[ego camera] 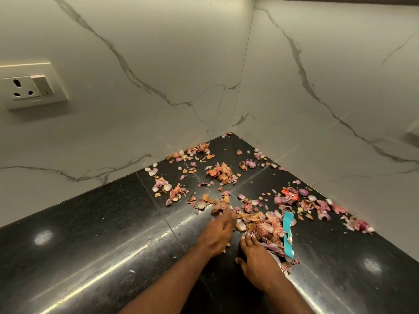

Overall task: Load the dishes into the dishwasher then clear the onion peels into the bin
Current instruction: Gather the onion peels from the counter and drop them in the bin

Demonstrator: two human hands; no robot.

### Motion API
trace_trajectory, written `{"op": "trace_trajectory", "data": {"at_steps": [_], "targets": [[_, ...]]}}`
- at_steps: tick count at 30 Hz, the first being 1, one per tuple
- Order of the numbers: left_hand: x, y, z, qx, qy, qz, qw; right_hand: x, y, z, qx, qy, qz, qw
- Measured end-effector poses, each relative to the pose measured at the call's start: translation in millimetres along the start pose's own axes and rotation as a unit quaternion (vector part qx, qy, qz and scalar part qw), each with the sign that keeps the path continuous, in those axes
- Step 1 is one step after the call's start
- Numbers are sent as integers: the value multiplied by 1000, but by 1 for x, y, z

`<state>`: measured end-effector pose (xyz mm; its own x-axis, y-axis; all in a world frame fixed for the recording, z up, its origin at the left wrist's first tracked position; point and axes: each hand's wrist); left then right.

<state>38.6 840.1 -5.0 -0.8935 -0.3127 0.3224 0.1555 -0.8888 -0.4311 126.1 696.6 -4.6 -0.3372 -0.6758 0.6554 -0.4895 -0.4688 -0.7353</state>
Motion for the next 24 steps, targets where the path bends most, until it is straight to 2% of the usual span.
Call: {"op": "trace_trajectory", "data": {"at_steps": [3, 8, 10, 13, 16, 18, 20, 23, 24], "targets": [[13, -24, -2, 75, 41, 74, 994, 1, 7, 6, -44, -15, 39, 998], [47, -74, -72, 195, 22, 205, 959, 11, 14, 15, -182, -37, 123, 975], [63, -86, -102, 250, 23, 216, 943, 13, 7, 19, -262, -32, 198, 944], [74, -89, -122, 246, 33, 184, 951, 16, -12, 22, -364, -7, 279, 889], [72, -88, -120, 239, 30, 179, 954, 10, -26, 14, -369, -18, 334, 867], [72, -89, -116, 258, 33, 190, 947, 5, -30, 0, -336, -39, 357, 870], [74, -90, -112, 278, 35, 192, 941, 2, -25, -22, -302, -80, 323, 893], [78, -91, -109, 302, 33, 187, 934, 1, 7, -72, -180, -198, 175, 947], [78, -91, -109, 309, 32, 185, 932, 2, 19, -91, -115, -259, 129, 950]]}}
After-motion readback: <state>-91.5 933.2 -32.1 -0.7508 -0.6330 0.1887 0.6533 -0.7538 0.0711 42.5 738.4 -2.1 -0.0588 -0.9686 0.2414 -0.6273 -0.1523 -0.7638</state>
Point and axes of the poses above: each hand's wrist, its own x-axis away from the middle knuckle, its own y-axis out of the palm, z = x × y, and after that the axes turned 15 degrees about -z, right-handed
